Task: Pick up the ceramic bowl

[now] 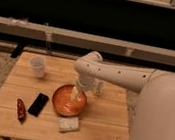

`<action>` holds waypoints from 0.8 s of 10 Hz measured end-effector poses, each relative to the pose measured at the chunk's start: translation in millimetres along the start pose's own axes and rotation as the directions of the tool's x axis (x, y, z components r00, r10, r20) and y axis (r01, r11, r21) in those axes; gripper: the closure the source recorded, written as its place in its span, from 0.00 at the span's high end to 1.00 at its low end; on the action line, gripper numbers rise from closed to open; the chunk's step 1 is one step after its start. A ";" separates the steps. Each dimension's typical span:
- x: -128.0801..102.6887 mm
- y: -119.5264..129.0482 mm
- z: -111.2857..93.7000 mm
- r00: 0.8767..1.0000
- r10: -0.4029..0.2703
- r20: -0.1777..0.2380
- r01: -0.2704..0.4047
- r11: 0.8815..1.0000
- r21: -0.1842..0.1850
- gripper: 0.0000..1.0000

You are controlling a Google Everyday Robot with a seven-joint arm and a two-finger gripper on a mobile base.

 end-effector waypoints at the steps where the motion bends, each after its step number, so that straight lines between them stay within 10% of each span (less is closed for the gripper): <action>1: 0.1 0.3 9.6 1.000 0.012 -0.006 -0.012 1.000 -0.016 0.80; 8: 5.9 -6.2 54.6 0.996 0.077 -0.049 -0.080 0.995 -0.067 0.80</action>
